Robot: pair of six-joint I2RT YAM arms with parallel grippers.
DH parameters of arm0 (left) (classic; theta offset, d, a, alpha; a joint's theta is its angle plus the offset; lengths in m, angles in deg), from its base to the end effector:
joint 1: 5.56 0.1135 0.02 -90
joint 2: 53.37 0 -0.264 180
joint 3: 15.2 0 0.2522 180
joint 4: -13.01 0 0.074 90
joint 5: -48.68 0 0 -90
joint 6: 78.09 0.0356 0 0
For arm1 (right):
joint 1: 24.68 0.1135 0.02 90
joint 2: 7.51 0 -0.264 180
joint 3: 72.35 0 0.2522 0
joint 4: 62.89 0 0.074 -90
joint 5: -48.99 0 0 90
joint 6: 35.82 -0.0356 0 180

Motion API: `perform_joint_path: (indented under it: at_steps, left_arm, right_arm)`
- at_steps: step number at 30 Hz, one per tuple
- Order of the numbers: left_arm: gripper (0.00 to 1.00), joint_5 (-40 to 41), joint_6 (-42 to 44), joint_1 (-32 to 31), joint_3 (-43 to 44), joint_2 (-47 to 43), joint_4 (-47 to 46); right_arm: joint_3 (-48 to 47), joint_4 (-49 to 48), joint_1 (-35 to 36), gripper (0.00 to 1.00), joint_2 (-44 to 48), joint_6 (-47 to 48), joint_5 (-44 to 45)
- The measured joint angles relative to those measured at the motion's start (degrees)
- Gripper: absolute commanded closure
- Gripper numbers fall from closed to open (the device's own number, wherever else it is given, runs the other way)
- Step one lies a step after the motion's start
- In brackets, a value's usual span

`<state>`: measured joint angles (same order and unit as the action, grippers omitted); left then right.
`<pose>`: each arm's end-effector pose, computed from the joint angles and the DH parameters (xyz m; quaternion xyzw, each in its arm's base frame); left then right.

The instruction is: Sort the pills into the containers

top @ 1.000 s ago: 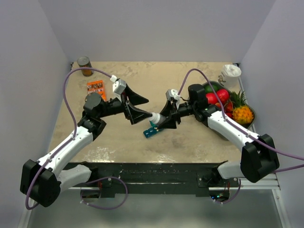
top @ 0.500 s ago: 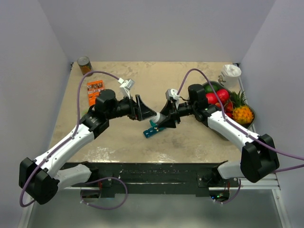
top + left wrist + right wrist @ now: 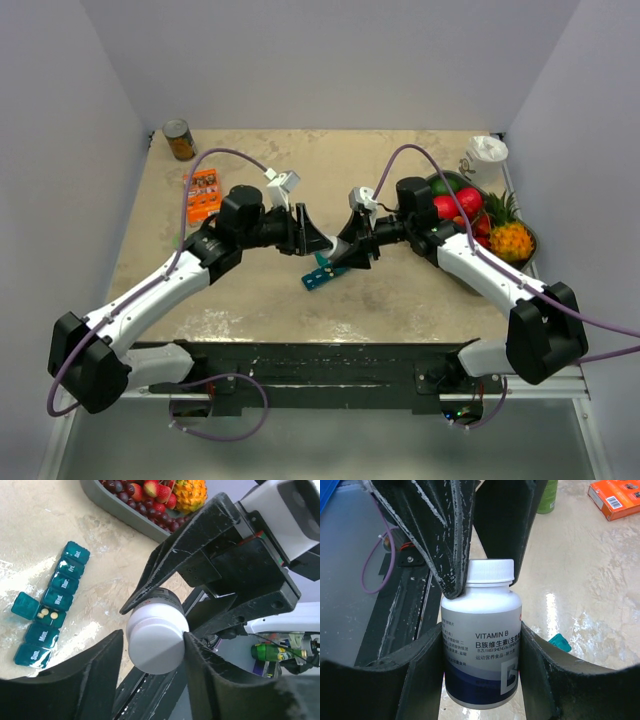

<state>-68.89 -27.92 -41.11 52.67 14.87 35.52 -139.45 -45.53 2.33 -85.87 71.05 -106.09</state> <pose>0.2114 -0.1713 0.3160 0.1014 0.8137 -0.4854 0.3035 0.2457 0.1615 0.2802 -0.5255 0.5699 0.4988 0.3877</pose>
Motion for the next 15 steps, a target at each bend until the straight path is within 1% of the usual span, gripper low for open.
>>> perform_joint_path:
  at_steps: [2, 3, 6, 10, 12, 15]
  left_arm:
    - [0.66, -0.46, 0.26, -0.17, 0.42, 0.31, 0.0]
    - [0.77, -0.57, 0.72, -0.22, 0.61, 0.39, 0.04]
    - [0.91, -1.64, 2.71, -0.2, 0.79, 0.55, 0.17]
    - [0.92, -5.25, 9.31, 0.0, 0.79, 0.81, -0.13]
    - [0.9, -7.69, 13.84, 0.2, 0.79, 0.94, -0.13]
    - [0.89, -12.41, 24.81, 0.42, 0.79, 1.05, -0.04]
  right_arm:
    - [0.0, 0.13, -0.02, 1.0, 0.0, 0.07, 0.2]
    - [0.0, 0.24, -0.02, 1.0, 0.0, 0.09, 0.28]
    - [0.0, 0.28, 0.0, 1.0, 0.0, 0.17, 0.31]
    - [0.0, 0.98, 0.0, 1.0, 0.0, 0.2, -0.31]
    - [0.0, 1.25, 0.0, 1.0, 0.0, 0.15, -0.74]
    - [0.0, 1.7, 0.07, 1.0, 0.0, 0.13, -1.9]
